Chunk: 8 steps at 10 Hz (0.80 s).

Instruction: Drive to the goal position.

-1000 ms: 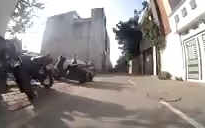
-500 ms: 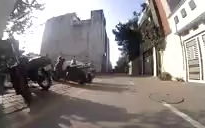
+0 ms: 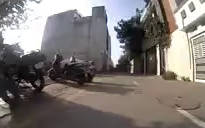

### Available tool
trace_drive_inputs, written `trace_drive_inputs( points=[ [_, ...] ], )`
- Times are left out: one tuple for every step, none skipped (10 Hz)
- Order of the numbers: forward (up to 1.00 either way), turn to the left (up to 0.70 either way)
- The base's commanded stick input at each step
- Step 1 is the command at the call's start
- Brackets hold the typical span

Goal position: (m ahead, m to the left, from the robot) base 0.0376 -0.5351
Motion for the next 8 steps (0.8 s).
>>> trace_drive_inputs(
  points=[
    [0.85, 0.0],
    [0.85, 0.0],
    [0.85, 0.0],
    [0.85, -0.24],
    [0.85, -0.34],
    [0.85, -0.34],
    [0.85, -0.34],
    [0.85, -0.34]
  ],
)
